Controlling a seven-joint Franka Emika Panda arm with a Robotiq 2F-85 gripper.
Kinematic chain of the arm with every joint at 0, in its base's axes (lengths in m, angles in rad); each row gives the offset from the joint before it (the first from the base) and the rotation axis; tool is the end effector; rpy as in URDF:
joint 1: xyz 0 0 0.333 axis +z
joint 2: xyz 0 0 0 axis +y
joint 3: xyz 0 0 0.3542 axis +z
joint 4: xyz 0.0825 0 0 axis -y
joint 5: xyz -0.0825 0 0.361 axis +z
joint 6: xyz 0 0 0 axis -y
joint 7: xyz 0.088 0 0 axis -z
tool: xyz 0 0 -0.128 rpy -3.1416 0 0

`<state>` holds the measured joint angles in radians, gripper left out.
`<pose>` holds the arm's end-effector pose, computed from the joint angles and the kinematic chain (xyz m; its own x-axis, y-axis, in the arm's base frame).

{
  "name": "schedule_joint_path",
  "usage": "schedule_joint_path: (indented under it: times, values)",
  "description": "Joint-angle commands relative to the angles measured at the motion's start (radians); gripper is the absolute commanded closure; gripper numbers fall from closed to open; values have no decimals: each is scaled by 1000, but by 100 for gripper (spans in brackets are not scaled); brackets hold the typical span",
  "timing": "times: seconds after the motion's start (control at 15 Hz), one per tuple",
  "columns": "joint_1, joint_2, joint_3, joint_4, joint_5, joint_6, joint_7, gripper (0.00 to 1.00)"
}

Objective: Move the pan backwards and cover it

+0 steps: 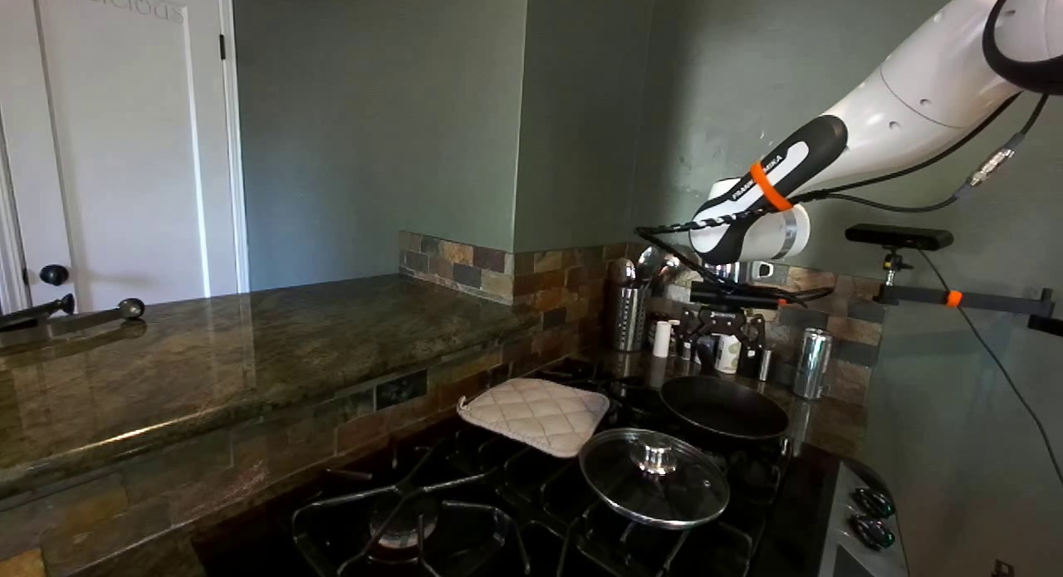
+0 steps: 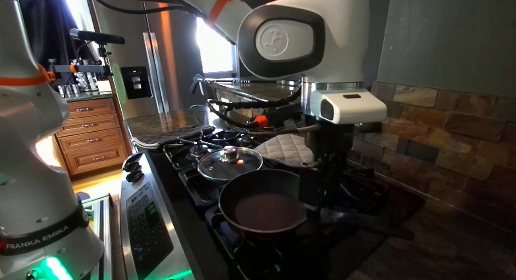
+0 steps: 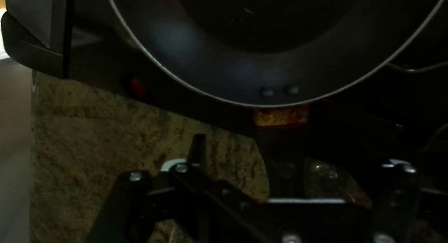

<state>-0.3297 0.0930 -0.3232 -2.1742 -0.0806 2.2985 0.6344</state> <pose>0.4259 -0.3266 0.3873 0.3325 -0.9397 0.0806 -0.9428 -0.3290 0.0542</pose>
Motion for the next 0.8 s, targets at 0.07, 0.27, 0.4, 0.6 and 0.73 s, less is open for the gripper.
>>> schedule_joint_path:
  times: [0.07,0.27,0.4,0.6,0.73]
  values:
    - [21,50,1,35,37,-11,-1,0]
    - [29,66,0,43,28,-15,-9,0]
    - [34,75,-2,48,22,-18,-8,0]
    - [37,84,-3,51,23,-23,-13,2]
    - [38,90,-4,52,20,-27,-18,25]
